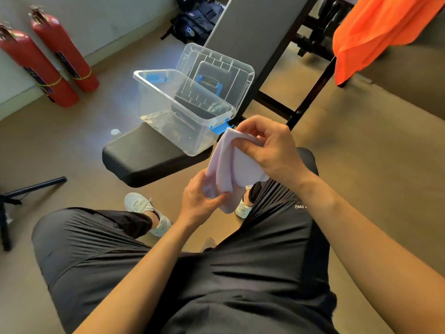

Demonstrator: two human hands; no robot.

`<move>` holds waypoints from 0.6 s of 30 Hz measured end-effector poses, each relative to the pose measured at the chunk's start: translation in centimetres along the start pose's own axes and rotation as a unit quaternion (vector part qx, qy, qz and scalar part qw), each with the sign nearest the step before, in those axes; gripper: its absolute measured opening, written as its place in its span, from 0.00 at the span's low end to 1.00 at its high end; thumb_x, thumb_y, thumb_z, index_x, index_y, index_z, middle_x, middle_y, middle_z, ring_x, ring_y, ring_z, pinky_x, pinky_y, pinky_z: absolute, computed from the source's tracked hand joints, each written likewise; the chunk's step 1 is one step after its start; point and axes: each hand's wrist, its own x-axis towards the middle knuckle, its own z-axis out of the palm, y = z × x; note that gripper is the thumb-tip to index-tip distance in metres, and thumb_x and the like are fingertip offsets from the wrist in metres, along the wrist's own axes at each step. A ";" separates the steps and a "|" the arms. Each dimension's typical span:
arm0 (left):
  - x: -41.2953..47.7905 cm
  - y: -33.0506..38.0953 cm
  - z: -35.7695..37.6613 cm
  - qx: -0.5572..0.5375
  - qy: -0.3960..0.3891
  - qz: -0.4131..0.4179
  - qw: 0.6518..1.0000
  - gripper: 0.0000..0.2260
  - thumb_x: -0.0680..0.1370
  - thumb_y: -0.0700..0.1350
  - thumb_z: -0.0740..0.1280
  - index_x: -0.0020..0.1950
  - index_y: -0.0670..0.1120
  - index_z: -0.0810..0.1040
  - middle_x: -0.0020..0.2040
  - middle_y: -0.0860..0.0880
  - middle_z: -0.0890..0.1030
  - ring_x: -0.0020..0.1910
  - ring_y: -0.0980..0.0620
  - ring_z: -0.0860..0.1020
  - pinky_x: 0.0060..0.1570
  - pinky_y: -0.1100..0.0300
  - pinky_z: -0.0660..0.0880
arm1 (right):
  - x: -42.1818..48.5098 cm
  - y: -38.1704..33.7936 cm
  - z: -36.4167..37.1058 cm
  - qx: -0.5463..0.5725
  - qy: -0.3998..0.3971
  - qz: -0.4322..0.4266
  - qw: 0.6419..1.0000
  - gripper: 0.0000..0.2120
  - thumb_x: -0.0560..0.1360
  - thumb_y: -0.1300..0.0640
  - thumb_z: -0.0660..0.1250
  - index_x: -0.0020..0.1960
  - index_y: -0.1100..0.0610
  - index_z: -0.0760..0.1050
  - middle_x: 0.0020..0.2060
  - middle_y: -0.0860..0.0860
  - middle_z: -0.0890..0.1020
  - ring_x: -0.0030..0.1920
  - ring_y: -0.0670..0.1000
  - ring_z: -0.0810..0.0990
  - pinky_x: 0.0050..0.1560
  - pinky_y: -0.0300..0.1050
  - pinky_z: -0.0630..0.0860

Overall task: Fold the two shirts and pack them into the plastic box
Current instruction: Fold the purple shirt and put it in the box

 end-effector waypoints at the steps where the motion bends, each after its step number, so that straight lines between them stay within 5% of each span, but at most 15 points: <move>1: 0.4 0.2 0.7 0.002 0.014 0.008 1.000 0.31 0.69 0.60 0.77 0.68 0.53 0.73 0.60 0.52 0.80 0.57 0.50 0.78 0.54 0.47 0.79 | 0.2 0.0 -0.3 -0.005 0.012 0.001 1.000 0.13 0.76 0.53 0.73 0.55 0.60 0.79 0.46 0.49 0.82 0.47 0.48 0.79 0.42 0.29 0.76; 6: 2.0 2.0 4.2 0.008 0.060 0.024 0.998 0.36 0.68 0.65 0.74 0.71 0.52 0.69 0.61 0.50 0.79 0.55 0.51 0.79 0.51 0.55 0.78 | 0.8 0.5 -1.1 -0.004 0.057 0.009 0.998 0.12 0.76 0.51 0.73 0.55 0.57 0.79 0.47 0.47 0.83 0.48 0.48 0.80 0.43 0.33 0.79; 11: 2.3 0.5 4.2 0.004 0.046 0.039 0.998 0.12 0.79 0.52 0.65 0.57 0.46 0.79 0.48 0.46 0.83 0.44 0.45 0.81 0.38 0.44 0.79 | 1.1 0.9 -3.3 -0.002 0.110 0.033 0.993 0.09 0.77 0.54 0.72 0.52 0.58 0.79 0.42 0.45 0.81 0.42 0.38 0.77 0.40 0.29 0.73; 15: 1.2 -0.3 1.4 0.019 0.025 0.076 0.997 0.06 0.81 0.40 0.67 0.53 0.50 0.81 0.45 0.50 0.83 0.42 0.55 0.80 0.37 0.62 0.75 | 1.7 2.5 -5.3 -0.025 0.150 0.053 0.987 0.07 0.78 0.54 0.72 0.52 0.57 0.80 0.42 0.47 0.81 0.41 0.40 0.77 0.40 0.30 0.74; 18: 0.2 -0.2 -1.6 0.023 -0.007 0.074 0.997 0.05 0.80 0.44 0.69 0.54 0.53 0.80 0.46 0.56 0.82 0.43 0.59 0.80 0.38 0.64 0.75 | 2.2 4.3 -5.4 -0.039 0.160 0.072 0.984 0.10 0.78 0.51 0.71 0.53 0.58 0.79 0.43 0.53 0.83 0.42 0.48 0.79 0.41 0.38 0.78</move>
